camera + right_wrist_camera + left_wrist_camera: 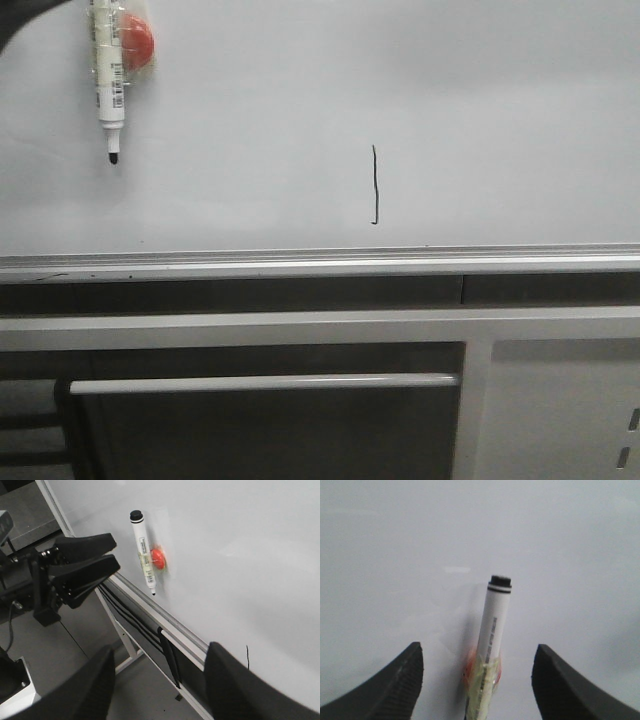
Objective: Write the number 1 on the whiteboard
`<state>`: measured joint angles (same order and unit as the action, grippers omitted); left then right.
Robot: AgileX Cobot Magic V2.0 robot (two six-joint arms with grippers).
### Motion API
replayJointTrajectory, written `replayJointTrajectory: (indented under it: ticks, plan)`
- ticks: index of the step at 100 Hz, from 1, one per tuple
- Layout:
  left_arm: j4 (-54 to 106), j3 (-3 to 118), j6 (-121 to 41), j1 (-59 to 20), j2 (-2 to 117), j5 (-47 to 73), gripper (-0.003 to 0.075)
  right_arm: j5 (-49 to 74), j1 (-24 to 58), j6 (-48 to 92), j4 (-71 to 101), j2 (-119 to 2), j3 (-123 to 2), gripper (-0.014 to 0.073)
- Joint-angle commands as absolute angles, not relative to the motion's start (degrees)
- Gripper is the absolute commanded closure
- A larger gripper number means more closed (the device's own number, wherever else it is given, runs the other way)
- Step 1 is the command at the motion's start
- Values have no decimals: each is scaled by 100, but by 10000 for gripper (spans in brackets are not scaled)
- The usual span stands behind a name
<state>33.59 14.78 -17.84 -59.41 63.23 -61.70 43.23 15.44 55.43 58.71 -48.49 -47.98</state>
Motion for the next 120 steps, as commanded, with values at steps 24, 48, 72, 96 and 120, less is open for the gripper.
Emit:
replayJointTrajectory:
  ticks: [24, 48, 72, 96, 120]
  plan:
    - [3263, 1595, -2324, -5992, 5147, -5503, 528, 4204, 1545, 5559, 6117, -4801, -4959, 231]
    - [3260, 1720, -2696, -5992, 4571, -4803, 741, 4205, 1545, 5559, 6117, -4801, -4959, 232]
    - [3271, 2257, -3078, -5992, 4449, -3954, 741, 4230, 1545, 5559, 6117, -4801, -4959, 232]
    - [3271, 2623, -3134, -5992, 4449, -3565, 741, 4222, 1545, 5559, 6117, -4801, -4959, 232]
    - [3271, 3065, -3287, -5992, 4449, -2784, 741, 4284, 1545, 5559, 6117, -4789, -4959, 544]
